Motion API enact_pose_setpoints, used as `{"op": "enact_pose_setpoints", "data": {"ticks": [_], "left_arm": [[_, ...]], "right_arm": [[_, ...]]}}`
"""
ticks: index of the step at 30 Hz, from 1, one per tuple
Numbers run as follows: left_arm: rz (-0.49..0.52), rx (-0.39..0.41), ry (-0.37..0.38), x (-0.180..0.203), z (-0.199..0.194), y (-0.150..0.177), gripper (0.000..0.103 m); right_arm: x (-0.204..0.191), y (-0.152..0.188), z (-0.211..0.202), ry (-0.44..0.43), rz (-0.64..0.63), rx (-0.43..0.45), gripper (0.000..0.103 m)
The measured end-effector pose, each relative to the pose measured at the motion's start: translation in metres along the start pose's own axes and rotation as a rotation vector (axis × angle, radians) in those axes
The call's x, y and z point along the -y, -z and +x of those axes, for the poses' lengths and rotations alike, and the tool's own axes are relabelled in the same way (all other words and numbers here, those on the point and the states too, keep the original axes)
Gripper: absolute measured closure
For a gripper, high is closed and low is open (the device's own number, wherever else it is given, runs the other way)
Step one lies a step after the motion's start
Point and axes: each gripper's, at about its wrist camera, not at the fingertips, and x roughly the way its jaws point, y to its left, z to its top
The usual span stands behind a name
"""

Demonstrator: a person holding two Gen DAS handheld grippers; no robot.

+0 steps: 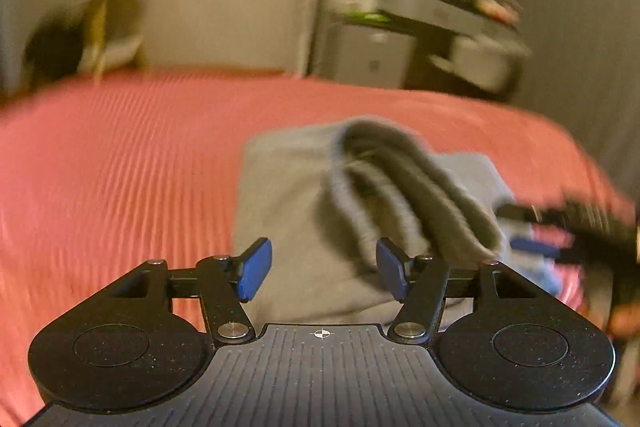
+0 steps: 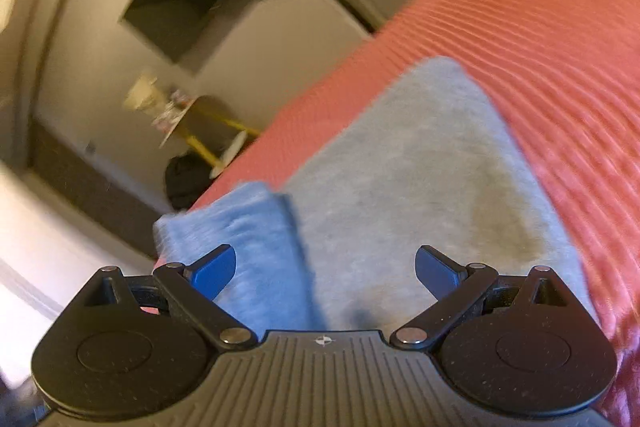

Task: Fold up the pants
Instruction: 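Lift the waistband with the left tool and fold it toward the leg hems, then grasp the ribbed leg cuffs with the right tool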

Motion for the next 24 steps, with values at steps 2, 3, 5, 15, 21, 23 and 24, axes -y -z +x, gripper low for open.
{"op": "enact_pose_setpoints", "data": {"ticks": [2,3,5,15,21,23,24], "left_arm": [[-0.134,0.0,-0.015,-0.026,-0.007,0.005,0.041],[-0.192,0.017,-0.037,-0.039,-0.014,0.011,0.04],[-0.246,0.053,-0.095,-0.055,-0.023,0.018,0.038],[-0.482,0.059,-0.205,-0.11,-0.013,0.04,0.035],[-0.525,0.038,-0.202,-0.118,-0.012,0.049,0.035],[-0.517,0.035,-0.207,-0.117,-0.011,0.049,0.035],[-0.51,0.037,-0.203,-0.116,-0.011,0.049,0.035]], "right_arm": [[-0.024,0.007,-0.001,-0.003,-0.119,-0.012,0.006],[-0.035,0.011,-0.003,0.008,-0.169,-0.007,0.006],[-0.062,0.023,-0.006,0.078,-0.315,0.019,0.006],[-0.137,0.081,0.059,0.355,-0.779,-0.035,0.005],[-0.14,0.064,0.093,0.342,-0.62,0.008,0.033],[-0.129,0.048,0.083,0.299,-0.449,0.049,0.05],[-0.121,0.039,0.076,0.267,-0.344,0.067,0.053]]}}
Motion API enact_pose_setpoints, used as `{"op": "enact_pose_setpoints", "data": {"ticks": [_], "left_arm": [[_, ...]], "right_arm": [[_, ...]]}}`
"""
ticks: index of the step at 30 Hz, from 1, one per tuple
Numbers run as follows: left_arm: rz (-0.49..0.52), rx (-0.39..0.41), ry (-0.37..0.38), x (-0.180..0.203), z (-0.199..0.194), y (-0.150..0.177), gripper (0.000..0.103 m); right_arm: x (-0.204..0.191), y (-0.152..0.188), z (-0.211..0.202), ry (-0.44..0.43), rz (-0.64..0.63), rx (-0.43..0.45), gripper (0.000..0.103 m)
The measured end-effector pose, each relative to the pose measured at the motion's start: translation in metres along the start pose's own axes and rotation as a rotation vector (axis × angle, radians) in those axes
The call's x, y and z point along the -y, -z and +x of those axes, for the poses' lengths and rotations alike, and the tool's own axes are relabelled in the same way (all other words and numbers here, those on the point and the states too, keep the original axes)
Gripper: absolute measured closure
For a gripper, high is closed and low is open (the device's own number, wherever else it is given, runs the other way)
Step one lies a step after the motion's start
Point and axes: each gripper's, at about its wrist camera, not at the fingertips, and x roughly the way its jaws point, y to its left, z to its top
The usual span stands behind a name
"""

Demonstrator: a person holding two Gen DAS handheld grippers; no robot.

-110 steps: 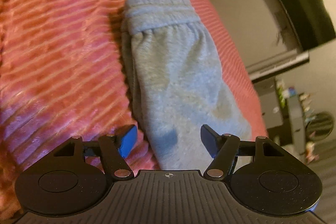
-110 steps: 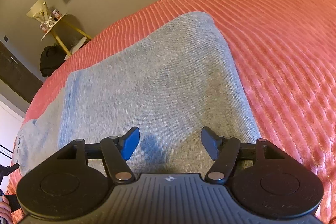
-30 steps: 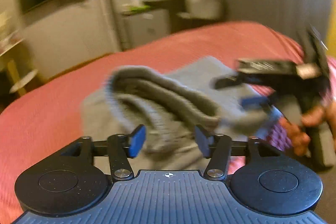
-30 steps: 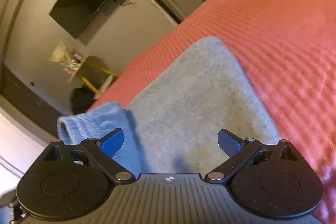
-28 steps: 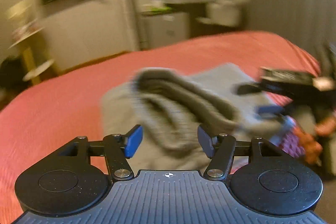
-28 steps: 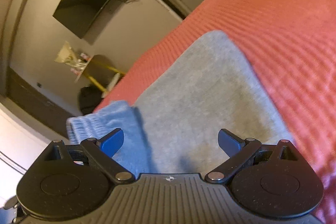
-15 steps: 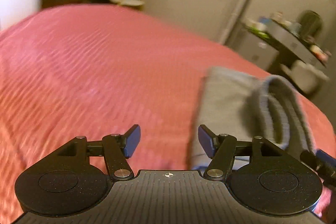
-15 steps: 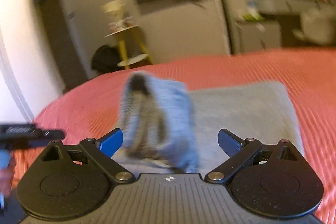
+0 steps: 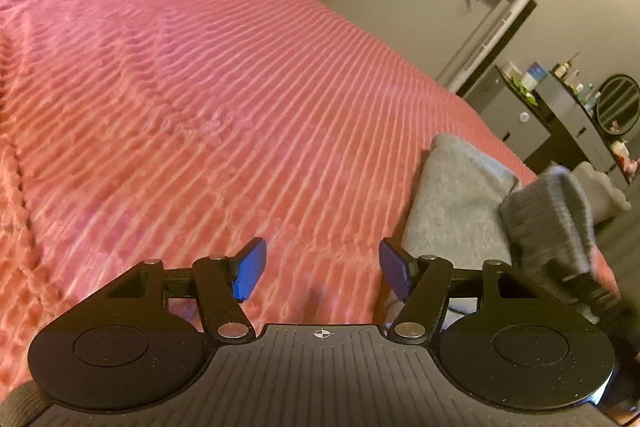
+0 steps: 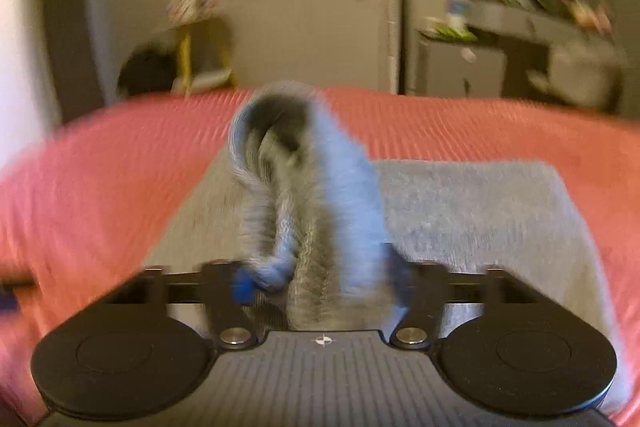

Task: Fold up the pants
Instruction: 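Grasp the ribbed leg cuffs with the right tool, then lift the cuffs with the right tool and fold them over the waistband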

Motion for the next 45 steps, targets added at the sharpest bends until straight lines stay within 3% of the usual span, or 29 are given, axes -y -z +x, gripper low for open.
{"op": "enact_pose_setpoints", "data": {"ticks": [3,6,8,10,13,16,17,18,19,26,28,29,30,32,35,38,40,42,43,45], "left_arm": [[0.012,-0.001,0.009,-0.001,-0.005,0.002,0.035],[0.03,-0.02,0.014,0.004,0.0,0.003,0.035],[0.068,-0.034,0.026,0.011,0.002,0.005,0.035],[0.114,-0.048,0.046,0.019,0.002,0.008,0.034],[0.169,-0.065,0.078,0.028,0.002,0.012,0.033],[0.226,-0.089,0.096,0.039,0.004,0.019,0.032],[0.248,-0.098,0.1,0.043,0.005,0.021,0.032],[0.276,-0.107,0.104,0.048,0.006,0.025,0.032],[0.3,-0.115,0.111,0.052,0.007,0.028,0.032],[0.423,-0.152,0.106,0.078,0.019,0.047,0.031],[0.421,-0.121,0.055,0.08,0.024,0.05,0.039],[0.409,-0.112,0.029,0.079,0.027,0.049,0.05],[0.39,-0.109,0.01,0.076,0.031,0.048,0.07],[0.345,-0.111,0.068,0.07,0.031,0.044,0.08],[0.355,-0.048,0.147,0.069,0.017,0.044,0.082],[0.379,-0.074,0.162,0.072,0.017,0.049,0.069],[0.399,-0.109,0.155,0.076,0.023,0.052,0.061],[0.417,-0.128,0.164,0.078,0.025,0.055,0.058],[0.424,-0.133,0.17,0.079,0.025,0.056,0.053],[0.446,-0.123,0.168,0.081,0.025,0.057,0.051]], "right_arm": [[0.063,-0.007,-0.013,-0.086,0.392,0.02,0.057],[0.125,0.011,-0.018,-0.082,0.71,0.02,0.052],[0.148,0.022,-0.01,-0.061,0.796,-0.056,0.041],[0.161,0.031,0.001,-0.128,0.882,-0.116,0.033],[0.151,0.026,0.008,-0.194,0.838,-0.133,0.014],[0.134,0.02,0.018,-0.181,0.717,-0.153,0.011],[0.131,0.019,0.022,-0.168,0.693,-0.154,0.018],[0.129,0.019,0.023,-0.155,0.684,-0.153,0.045],[0.127,0.02,0.024,-0.171,0.686,-0.16,0.062],[0.105,-0.01,-0.015,-0.296,0.706,-0.068,0.069],[0.097,-0.023,-0.027,-0.35,0.705,-0.035,0.069],[0.095,-0.029,-0.034,-0.376,0.707,-0.019,0.069],[0.095,-0.034,-0.04,-0.396,0.715,-0.004,0.069],[0.098,-0.043,-0.049,-0.418,0.737,0.032,0.07],[0.112,-0.046,-0.065,-0.364,0.689,0.073,0.07],[0.136,-0.03,-0.068,-0.224,0.661,0.073,0.069],[0.153,-0.013,-0.054,-0.103,0.633,0.009,0.066],[0.168,0.002,-0.029,0.037,0.67,-0.124,0.054],[0.176,0.011,-0.022,0.039,0.713,-0.186,0.054],[0.188,0.017,-0.021,-0.029,0.818,-0.186,0.047]]}}
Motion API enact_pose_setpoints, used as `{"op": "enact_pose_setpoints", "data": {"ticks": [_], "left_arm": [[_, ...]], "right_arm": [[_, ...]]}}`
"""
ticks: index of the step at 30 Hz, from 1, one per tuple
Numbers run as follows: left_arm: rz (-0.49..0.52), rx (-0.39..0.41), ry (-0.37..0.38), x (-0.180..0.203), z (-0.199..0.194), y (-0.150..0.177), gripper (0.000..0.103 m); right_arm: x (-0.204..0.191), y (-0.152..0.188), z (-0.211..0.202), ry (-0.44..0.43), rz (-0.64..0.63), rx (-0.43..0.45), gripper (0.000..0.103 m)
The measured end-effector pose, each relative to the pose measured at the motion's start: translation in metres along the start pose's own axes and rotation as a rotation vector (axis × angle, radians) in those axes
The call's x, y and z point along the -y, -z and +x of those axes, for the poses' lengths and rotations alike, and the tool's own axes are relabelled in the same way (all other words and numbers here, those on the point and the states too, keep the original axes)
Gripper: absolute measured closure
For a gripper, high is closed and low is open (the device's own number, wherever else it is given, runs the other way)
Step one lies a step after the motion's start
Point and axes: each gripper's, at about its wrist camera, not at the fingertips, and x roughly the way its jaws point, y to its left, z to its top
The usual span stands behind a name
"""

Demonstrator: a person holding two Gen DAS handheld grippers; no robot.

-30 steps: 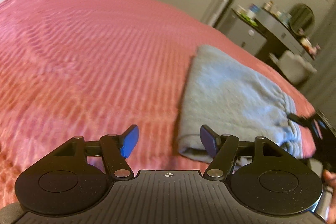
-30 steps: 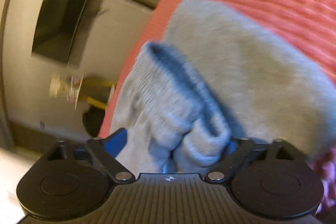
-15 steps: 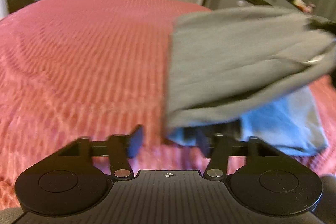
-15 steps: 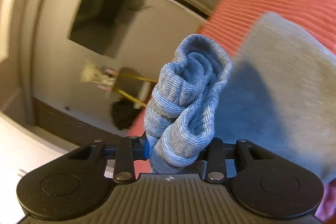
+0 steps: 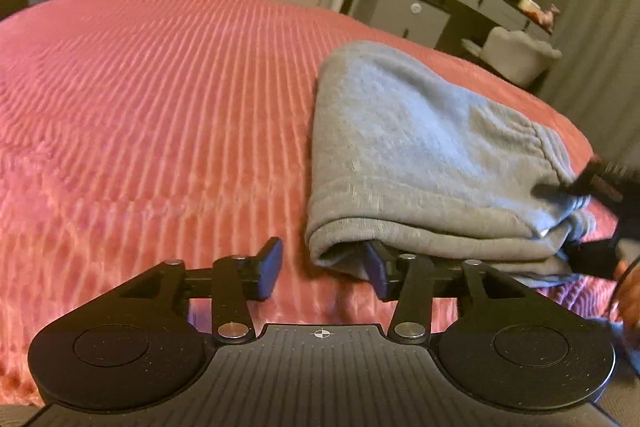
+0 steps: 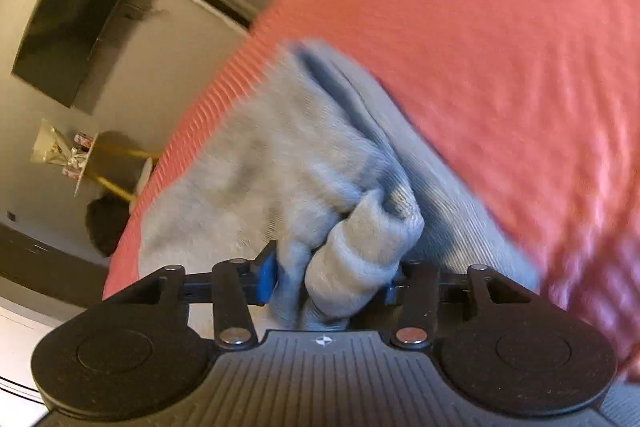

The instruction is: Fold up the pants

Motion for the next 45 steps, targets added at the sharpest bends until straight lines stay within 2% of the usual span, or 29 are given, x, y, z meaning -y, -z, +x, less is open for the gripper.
{"op": "enact_pose_setpoints", "data": {"ticks": [3,5,7,8,9,11,13,17,19,24,25,27,29,30,32,33,34,38,39,40,42,43,45], "left_arm": [[0.018,-0.003,-0.002,0.003,0.003,0.002,0.048],[0.032,-0.008,-0.017,0.006,0.005,0.002,0.047],[0.045,-0.018,-0.027,0.008,0.009,0.003,0.047],[0.049,-0.02,-0.027,0.01,0.009,0.002,0.047],[0.058,-0.018,-0.024,0.013,0.009,0.003,0.047],[0.078,-0.011,-0.015,0.018,0.009,0.004,0.047],[0.093,-0.003,-0.007,0.023,0.009,0.005,0.047],[0.127,0.054,0.002,0.032,0.005,0.008,0.045],[0.136,0.092,0.035,0.034,-0.002,0.009,0.045],[0.181,0.151,0.074,0.045,-0.011,0.012,0.043],[0.195,0.146,0.065,0.048,-0.009,0.012,0.042],[0.233,0.119,-0.002,0.057,0.003,0.017,0.042],[0.269,0.091,-0.071,0.06,0.014,0.02,0.049],[0.274,0.083,-0.081,0.06,0.019,0.021,0.058],[0.246,0.082,-0.069,0.055,0.019,0.018,0.066],[0.215,0.089,-0.056,0.05,0.017,0.017,0.079],[0.191,0.09,-0.052,0.045,0.016,0.014,0.088],[0.097,0.091,-0.007,0.029,0.008,0.008,0.089],[0.086,0.085,-0.004,0.026,0.006,0.007,0.088],[0.07,0.07,-0.004,0.024,0.004,0.006,0.082],[0.013,0.045,0.02,0.015,-0.004,0.003,0.073],[-0.01,0.04,0.031,0.011,-0.009,0.002,0.072],[-0.057,0.077,0.092,0.003,-0.026,-0.005,0.072]], "right_arm": [[0.001,-0.004,0.0,-0.084,0.038,0.004,0.029],[0.003,-0.002,0.006,-0.065,0.017,0.003,0.03],[-0.004,-0.003,0.01,-0.047,-0.008,0.006,0.039],[-0.01,-0.003,0.013,-0.037,-0.026,0.014,0.06],[-0.014,-0.002,0.013,-0.036,-0.046,0.02,0.069],[-0.025,0.002,0.009,-0.053,-0.076,0.051,0.071],[-0.038,0.002,-0.002,-0.115,-0.09,0.072,0.072],[-0.068,0.003,-0.024,-0.217,-0.141,0.105,0.072],[-0.08,-0.001,-0.036,-0.265,-0.167,0.122,0.072],[-0.095,-0.014,-0.055,-0.296,-0.215,0.137,0.072],[-0.095,-0.014,-0.058,-0.297,-0.222,0.134,0.072],[-0.094,-0.012,-0.064,-0.3,-0.226,0.13,0.072],[-0.093,-0.013,-0.065,-0.31,-0.233,0.132,0.072],[-0.089,-0.013,-0.066,-0.308,-0.237,0.134,0.072],[-0.078,-0.01,-0.069,-0.294,-0.244,0.136,0.072],[-0.073,-0.01,-0.069,-0.276,-0.249,0.136,0.072],[-0.068,-0.01,-0.073,-0.254,-0.25,0.138,0.072],[-0.036,-0.012,-0.063,-0.177,-0.218,0.108,0.072],[-0.027,-0.01,-0.059,-0.139,-0.223,0.087,0.071],[-0.02,-0.009,-0.055,-0.084,-0.224,0.061,0.069],[-0.005,-0.005,-0.051,0.064,-0.215,0.035,0.058],[0.0,-0.004,-0.054,0.108,-0.215,0.046,0.053],[0.003,-0.004,-0.063,0.11,-0.206,0.06,0.049]]}}
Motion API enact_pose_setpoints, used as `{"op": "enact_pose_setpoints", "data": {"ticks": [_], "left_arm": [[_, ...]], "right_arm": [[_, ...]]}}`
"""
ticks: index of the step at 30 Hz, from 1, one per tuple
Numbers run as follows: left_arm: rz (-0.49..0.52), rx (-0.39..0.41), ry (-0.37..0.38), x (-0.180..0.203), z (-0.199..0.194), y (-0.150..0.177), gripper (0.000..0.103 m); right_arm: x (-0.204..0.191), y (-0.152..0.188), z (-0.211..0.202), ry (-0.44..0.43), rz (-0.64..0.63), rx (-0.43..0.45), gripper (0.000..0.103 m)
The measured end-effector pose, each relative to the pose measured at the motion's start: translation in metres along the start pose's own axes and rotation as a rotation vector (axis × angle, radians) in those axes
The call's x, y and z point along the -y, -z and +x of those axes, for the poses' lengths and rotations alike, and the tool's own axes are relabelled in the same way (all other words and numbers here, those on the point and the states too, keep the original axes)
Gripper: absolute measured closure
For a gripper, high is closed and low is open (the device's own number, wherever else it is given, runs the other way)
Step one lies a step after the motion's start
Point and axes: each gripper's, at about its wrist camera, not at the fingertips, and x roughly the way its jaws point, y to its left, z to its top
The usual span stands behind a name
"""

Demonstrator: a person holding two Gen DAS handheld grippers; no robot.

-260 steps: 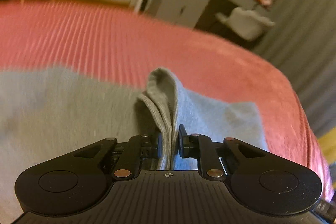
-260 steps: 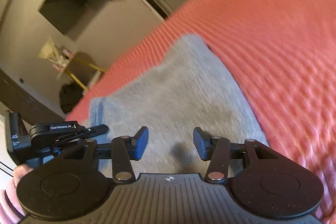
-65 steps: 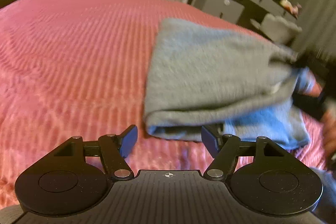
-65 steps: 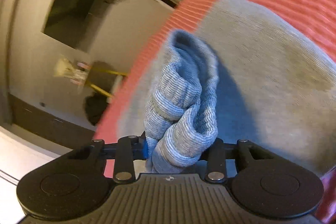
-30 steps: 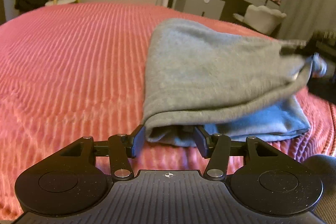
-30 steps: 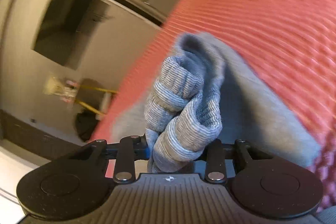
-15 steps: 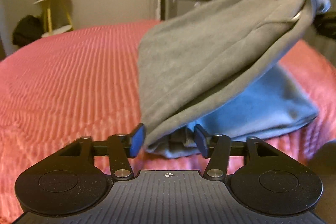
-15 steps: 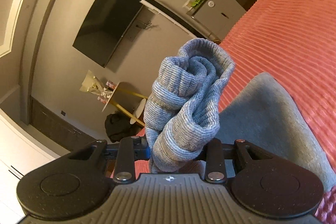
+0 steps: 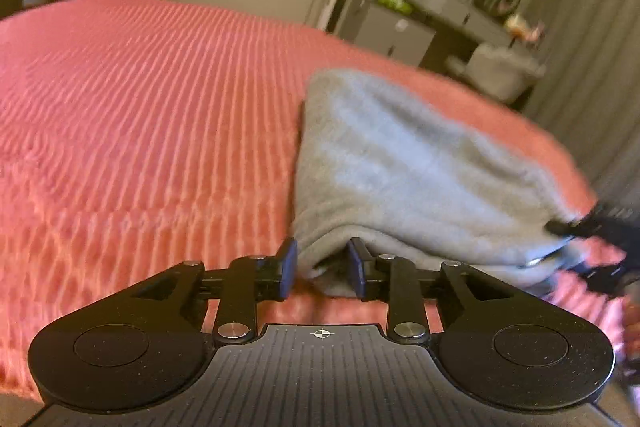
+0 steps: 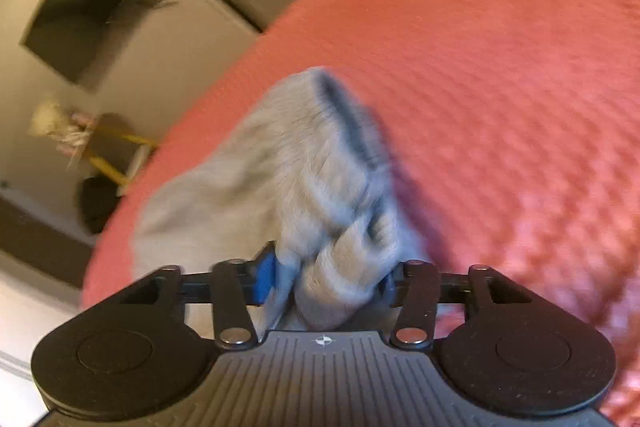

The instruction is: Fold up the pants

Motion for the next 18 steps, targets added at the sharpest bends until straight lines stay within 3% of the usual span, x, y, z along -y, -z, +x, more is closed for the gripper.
{"op": "enact_pose_setpoints", "data": {"ticks": [3,4,6,7,8,9,10,12,14,15,17,18], "left_arm": [[-0.035,0.099,0.034,-0.004,-0.024,-0.006,0.051],[-0.022,0.104,0.014,-0.003,-0.025,-0.011,0.051],[0.031,0.083,-0.012,0.003,-0.016,-0.019,0.051],[0.042,0.074,-0.02,0.006,-0.01,-0.021,0.052],[0.05,0.06,-0.03,0.01,-0.001,-0.024,0.052],[0.061,0.043,-0.033,0.015,0.008,-0.026,0.052],[0.076,0.021,-0.033,0.019,0.016,-0.026,0.052],[0.12,-0.041,-0.046,0.029,0.041,-0.026,0.052],[0.177,-0.101,-0.103,0.033,0.062,-0.021,0.047],[0.212,-0.12,-0.137,0.033,0.07,-0.013,0.042],[0.235,-0.115,-0.162,0.03,0.075,-0.009,0.03],[0.217,-0.116,-0.147,0.026,0.073,-0.011,0.031]], "right_arm": [[-0.019,-0.003,-0.024,0.112,-0.124,0.138,0.04],[-0.028,-0.003,-0.032,0.134,-0.188,0.201,0.04],[-0.045,-0.003,-0.04,0.096,-0.284,0.269,0.04],[-0.054,-0.002,-0.038,0.059,-0.336,0.267,0.041],[-0.062,-0.001,-0.033,0.025,-0.38,0.25,0.048],[-0.069,0.003,-0.025,-0.013,-0.431,0.221,0.063],[-0.075,0.007,-0.014,-0.045,-0.49,0.184,0.068],[-0.082,0.018,0.011,-0.04,-0.578,0.089,0.071],[-0.079,0.023,0.038,0.028,-0.585,-0.038,0.073],[-0.076,0.019,0.042,0.056,-0.555,-0.055,0.081],[-0.071,0.011,0.034,0.071,-0.525,0.01,0.092],[-0.067,0.007,0.029,0.078,-0.509,0.04,0.099]]}}
